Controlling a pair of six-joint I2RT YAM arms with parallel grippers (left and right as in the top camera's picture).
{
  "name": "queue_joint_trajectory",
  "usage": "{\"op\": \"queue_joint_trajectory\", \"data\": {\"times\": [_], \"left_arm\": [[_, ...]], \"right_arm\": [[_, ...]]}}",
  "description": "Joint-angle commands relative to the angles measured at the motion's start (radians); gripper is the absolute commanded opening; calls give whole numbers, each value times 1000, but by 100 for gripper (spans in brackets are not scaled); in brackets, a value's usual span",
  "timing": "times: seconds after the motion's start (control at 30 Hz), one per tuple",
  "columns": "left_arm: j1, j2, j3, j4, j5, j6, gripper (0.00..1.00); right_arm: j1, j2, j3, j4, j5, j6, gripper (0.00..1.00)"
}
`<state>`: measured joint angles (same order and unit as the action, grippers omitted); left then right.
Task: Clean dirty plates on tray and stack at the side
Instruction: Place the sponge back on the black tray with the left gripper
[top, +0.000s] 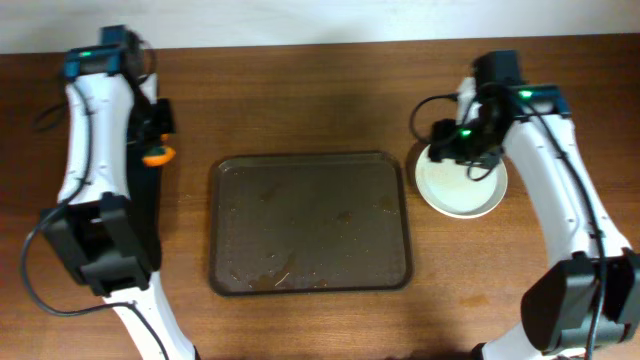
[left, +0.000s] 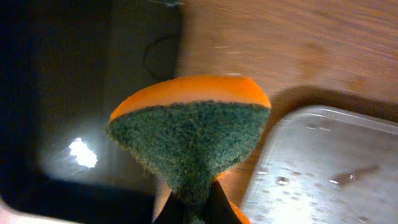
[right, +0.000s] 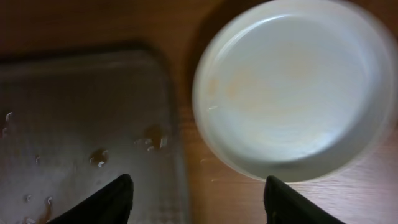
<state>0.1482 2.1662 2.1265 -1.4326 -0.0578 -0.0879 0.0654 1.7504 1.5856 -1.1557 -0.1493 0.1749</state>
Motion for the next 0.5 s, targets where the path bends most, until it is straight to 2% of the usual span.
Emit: {"op": "queue_joint_trajectory", "data": {"times": [0.0, 0.07, 0.2, 0.27, 0.3, 0.33, 0.37, 0.4, 0.47], "left_arm": [[131, 28, 2, -18, -29, -29, 0], [185, 33, -79, 39, -29, -30, 0], [252, 33, -320, 268, -29, -32, 0], [254, 33, -400, 362, -29, -32, 7], [254, 33, -438, 402, -29, -32, 29], [254, 33, -444, 407, -29, -32, 58], [254, 33, -443, 408, -29, -32, 82], [254, 33, -431, 387, -17, -32, 100], [254, 32, -369, 299, -10, -48, 100]], "right_arm": [[117, 32, 1, 8, -16, -13, 71], [173, 49, 1, 13, -16, -13, 71], [204, 68, 1, 11, -16, -13, 72], [204, 69, 1, 10, -16, -13, 72], [204, 69, 1, 8, -16, -13, 72], [204, 69, 1, 6, -16, -14, 72], [204, 69, 1, 4, -16, -14, 72], [204, 69, 1, 3, -16, -13, 72], [204, 69, 1, 4, -16, -13, 72]]}}
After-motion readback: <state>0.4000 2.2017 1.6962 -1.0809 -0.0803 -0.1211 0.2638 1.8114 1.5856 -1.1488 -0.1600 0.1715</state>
